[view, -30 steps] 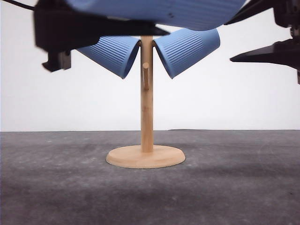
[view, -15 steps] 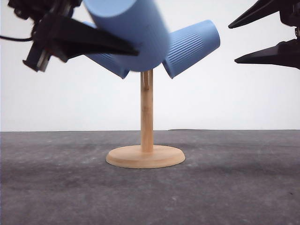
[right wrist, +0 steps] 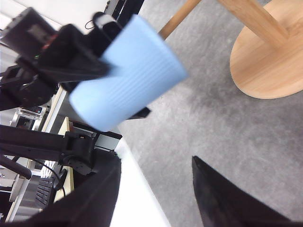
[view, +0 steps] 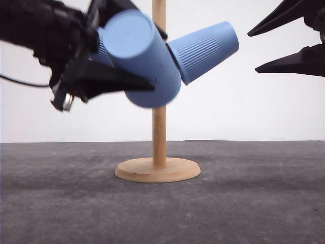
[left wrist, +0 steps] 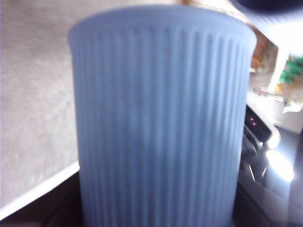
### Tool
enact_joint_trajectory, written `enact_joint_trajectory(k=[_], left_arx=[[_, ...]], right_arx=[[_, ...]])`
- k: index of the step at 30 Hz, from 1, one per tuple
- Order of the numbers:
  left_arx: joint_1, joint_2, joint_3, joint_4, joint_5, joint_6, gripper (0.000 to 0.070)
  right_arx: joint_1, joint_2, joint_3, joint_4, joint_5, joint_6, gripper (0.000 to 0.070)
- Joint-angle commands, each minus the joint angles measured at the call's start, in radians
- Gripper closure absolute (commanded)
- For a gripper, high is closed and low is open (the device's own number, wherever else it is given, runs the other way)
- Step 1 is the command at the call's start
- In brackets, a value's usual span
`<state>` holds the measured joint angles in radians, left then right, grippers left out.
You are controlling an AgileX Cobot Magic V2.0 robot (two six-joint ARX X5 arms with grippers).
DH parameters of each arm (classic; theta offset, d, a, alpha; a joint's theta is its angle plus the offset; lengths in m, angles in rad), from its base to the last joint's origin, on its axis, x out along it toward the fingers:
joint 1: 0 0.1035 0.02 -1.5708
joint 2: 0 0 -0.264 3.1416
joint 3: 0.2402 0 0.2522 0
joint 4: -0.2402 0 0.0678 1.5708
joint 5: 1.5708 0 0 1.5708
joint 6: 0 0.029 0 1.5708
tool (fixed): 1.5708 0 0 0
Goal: Place three cups
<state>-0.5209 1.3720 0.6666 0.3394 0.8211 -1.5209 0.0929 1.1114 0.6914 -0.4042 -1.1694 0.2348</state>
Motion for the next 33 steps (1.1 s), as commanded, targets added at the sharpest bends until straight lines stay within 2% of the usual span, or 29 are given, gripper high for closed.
enact_joint_trajectory(k=[1, 10, 11, 14, 15, 23, 26, 30, 33], left_arx=[[0.000, 0.040, 0.012, 0.058, -0.018, -0.036, 0.0388], [0.022, 0.162, 0.014, 0.225, -0.046, -0.072, 0.0378], [0.025, 0.174, 0.014, 0.236, -0.047, -0.073, 0.0366], [0.031, 0.197, 0.016, 0.252, -0.047, -0.073, 0.0216], [0.031, 0.200, 0.016, 0.260, -0.047, -0.072, 0.0186], [0.031, 0.201, 0.016, 0.358, -0.028, -0.069, 0.0159], [0.031, 0.201, 0.016, 0.364, 0.027, -0.068, 0.0103], [0.030, 0.201, 0.016, 0.364, 0.117, -0.051, 0.0101], [0.024, 0.199, 0.015, 0.363, 0.145, -0.040, 0.0102]], right_arx=[[0.002, 0.005, 0.010, 0.007, 0.000, -0.015, 0.0401], [0.002, 0.005, 0.010, 0.006, 0.000, -0.015, 0.0401], [0.003, 0.005, 0.010, 0.006, 0.000, -0.015, 0.0401], [0.003, 0.005, 0.010, -0.001, 0.000, -0.015, 0.0401], [0.003, 0.005, 0.010, -0.004, 0.000, -0.015, 0.0401], [0.003, 0.005, 0.010, -0.022, 0.000, -0.015, 0.0401], [0.003, 0.005, 0.010, -0.027, 0.000, -0.015, 0.0401], [0.003, 0.005, 0.010, -0.036, 0.000, -0.015, 0.0401], [0.003, 0.005, 0.010, -0.049, 0.000, -0.016, 0.0401]])
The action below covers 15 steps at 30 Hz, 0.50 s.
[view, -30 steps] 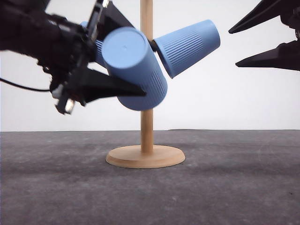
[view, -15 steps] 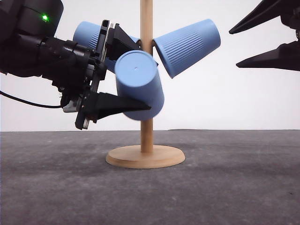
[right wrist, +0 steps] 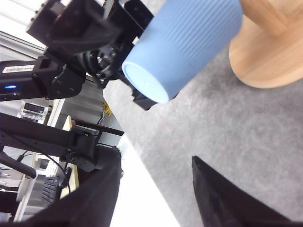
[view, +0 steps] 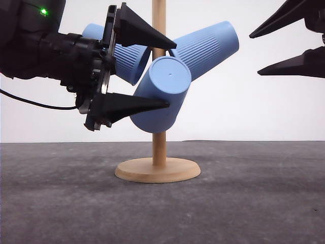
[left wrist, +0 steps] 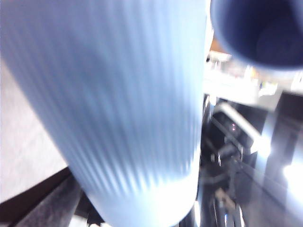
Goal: Place three cups
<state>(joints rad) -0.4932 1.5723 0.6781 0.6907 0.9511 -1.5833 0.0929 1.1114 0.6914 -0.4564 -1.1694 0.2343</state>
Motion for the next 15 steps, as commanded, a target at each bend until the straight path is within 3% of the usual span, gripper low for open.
enact_joint_trajectory(k=[1, 10, 15], left_arx=[[-0.008, -0.001, 0.003, 0.012, 0.020, 0.025, 0.0102], [-0.072, -0.058, -0.052, 0.006, 0.035, 0.051, 0.0103], [-0.108, -0.160, -0.162, 0.006, -0.010, 0.061, 0.0106]], right_arx=[[0.003, 0.005, 0.010, -0.003, 0.000, -0.016, 0.0401], [0.003, 0.005, 0.010, -0.077, 0.018, -0.069, 0.0401], [0.002, 0.005, 0.010, -0.091, 0.045, -0.087, 0.0402]])
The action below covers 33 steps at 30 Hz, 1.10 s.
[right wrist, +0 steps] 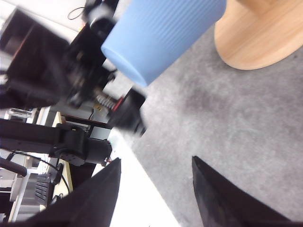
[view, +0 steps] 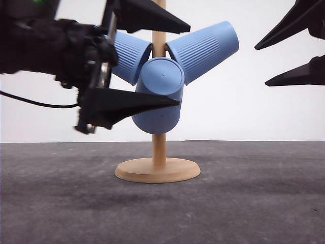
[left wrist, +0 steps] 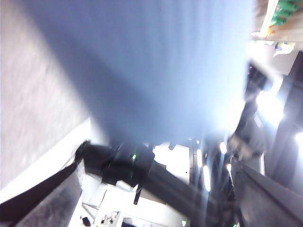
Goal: Place three cups
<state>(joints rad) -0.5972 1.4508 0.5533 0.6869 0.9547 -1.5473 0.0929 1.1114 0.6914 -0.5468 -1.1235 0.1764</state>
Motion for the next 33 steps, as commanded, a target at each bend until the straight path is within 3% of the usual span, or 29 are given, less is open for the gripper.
enact_joint_trajectory(k=[1, 5, 7, 9, 14, 22, 29, 33], left_arx=[[-0.007, -0.069, -0.067, 0.010, -0.031, 0.034, 0.0109], [0.002, -0.222, -0.185, 0.009, -0.104, 0.081, 0.0196], [0.020, -0.313, -0.236, 0.004, -0.134, 0.117, 0.0260], [0.042, -0.395, -0.263, -0.034, -0.157, 0.181, 0.0273], [0.123, -0.553, -0.264, -0.248, -0.233, 0.449, 0.0273], [0.309, -0.668, -0.234, -0.512, -0.388, 0.856, 0.0273], [0.404, -0.681, -0.068, -0.824, -0.541, 1.235, 0.0272], [0.415, -0.680, 0.045, -1.036, -0.691, 1.454, 0.0273]], right_arx=[[0.002, 0.005, 0.010, -0.008, 0.000, -0.036, 0.0402], [0.001, 0.005, 0.010, -0.040, 0.050, -0.059, 0.0405], [0.000, 0.005, 0.010, -0.054, 0.116, -0.066, 0.0405], [0.001, 0.005, 0.010, -0.061, 0.182, -0.076, 0.0405], [0.001, 0.005, 0.010, -0.061, 0.264, -0.084, 0.0405], [0.001, 0.004, 0.010, -0.061, 0.284, -0.108, 0.0405], [-0.010, 0.003, 0.010, -0.055, 0.468, -0.192, 0.0405], [-0.018, 0.003, 0.010, -0.023, 0.578, -0.199, 0.0404]])
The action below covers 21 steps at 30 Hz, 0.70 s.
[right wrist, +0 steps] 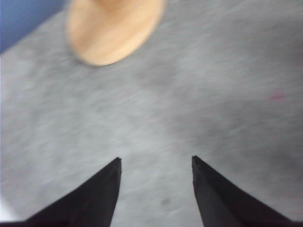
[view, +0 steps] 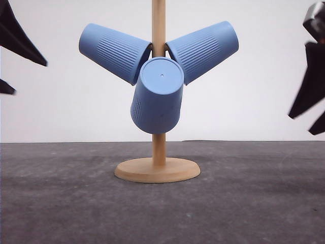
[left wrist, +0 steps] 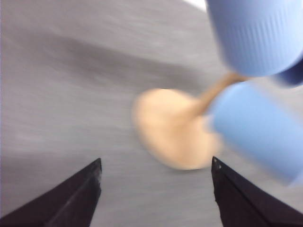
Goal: Place three cups
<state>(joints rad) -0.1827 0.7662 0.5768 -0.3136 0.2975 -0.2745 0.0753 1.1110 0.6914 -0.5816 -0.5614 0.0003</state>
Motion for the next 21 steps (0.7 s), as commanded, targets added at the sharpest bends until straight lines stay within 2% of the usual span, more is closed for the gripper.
enact_joint_trajectory(k=[1, 3, 7, 8, 9, 10, 11, 12, 13, 21], left_arx=[[0.000, 0.004, 0.042, -0.072, -0.067, 0.215, 0.0273], [0.000, 0.004, 0.073, -0.126, -0.109, 0.242, 0.0272], [0.000, 0.004, 0.087, -0.138, -0.110, 0.241, 0.0270], [0.000, 0.004, 0.087, -0.137, -0.107, 0.240, 0.0280], [0.000, 0.004, 0.087, -0.138, -0.101, 0.240, 0.0332], [-0.001, 0.004, 0.087, -0.140, -0.092, 0.241, 0.0513], [-0.001, 0.004, 0.087, -0.142, -0.083, 0.236, 0.0617], [-0.001, 0.004, 0.087, -0.142, -0.077, 0.230, 0.0671], [-0.001, 0.004, 0.087, -0.142, -0.076, 0.230, 0.0693], [-0.001, 0.003, 0.087, -0.136, -0.080, 0.230, 0.0700]], right_arx=[[-0.002, 0.003, 0.010, 0.021, 0.040, -0.023, 0.0404], [-0.004, 0.003, 0.010, 0.028, 0.076, -0.023, 0.0404], [-0.004, 0.003, 0.010, 0.029, 0.084, -0.023, 0.0404], [-0.004, 0.003, 0.010, 0.029, 0.085, -0.023, 0.0438], [-0.004, 0.003, 0.010, 0.029, 0.085, -0.023, 0.0509], [-0.004, 0.003, 0.010, 0.029, 0.085, -0.023, 0.0652], [-0.004, 0.003, 0.010, 0.031, 0.089, -0.025, 0.0692], [-0.004, 0.003, 0.010, 0.035, 0.093, -0.027, 0.0684], [-0.004, 0.003, 0.010, 0.038, 0.092, -0.027, 0.0684], [-0.004, 0.003, 0.010, 0.063, 0.091, -0.028, 0.0684]])
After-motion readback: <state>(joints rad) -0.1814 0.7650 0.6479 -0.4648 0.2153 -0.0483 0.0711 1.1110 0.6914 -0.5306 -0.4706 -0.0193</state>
